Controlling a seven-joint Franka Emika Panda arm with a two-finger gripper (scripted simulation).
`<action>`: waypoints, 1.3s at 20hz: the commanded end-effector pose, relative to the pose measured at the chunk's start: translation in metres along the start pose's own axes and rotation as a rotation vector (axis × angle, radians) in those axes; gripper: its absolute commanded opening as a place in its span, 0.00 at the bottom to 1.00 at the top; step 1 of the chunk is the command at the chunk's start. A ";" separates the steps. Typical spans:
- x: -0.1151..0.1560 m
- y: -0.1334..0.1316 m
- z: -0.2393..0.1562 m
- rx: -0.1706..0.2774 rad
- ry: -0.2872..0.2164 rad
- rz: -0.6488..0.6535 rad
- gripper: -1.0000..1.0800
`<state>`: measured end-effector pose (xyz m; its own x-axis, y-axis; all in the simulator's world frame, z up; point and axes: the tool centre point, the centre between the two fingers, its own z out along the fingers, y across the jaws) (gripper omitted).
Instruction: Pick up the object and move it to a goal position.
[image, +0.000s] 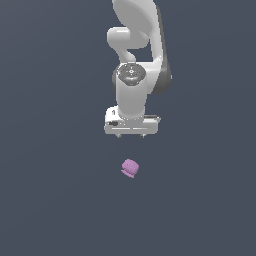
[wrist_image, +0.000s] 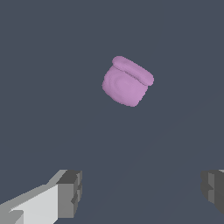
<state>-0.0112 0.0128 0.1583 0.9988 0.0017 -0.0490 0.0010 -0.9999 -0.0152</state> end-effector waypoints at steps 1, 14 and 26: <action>0.000 0.000 0.000 0.000 0.000 0.000 0.96; 0.006 -0.033 -0.015 0.014 0.020 -0.051 0.96; 0.017 -0.030 -0.006 0.005 0.023 -0.170 0.96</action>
<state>0.0042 0.0431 0.1662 0.9888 0.1472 -0.0235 0.1466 -0.9888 -0.0271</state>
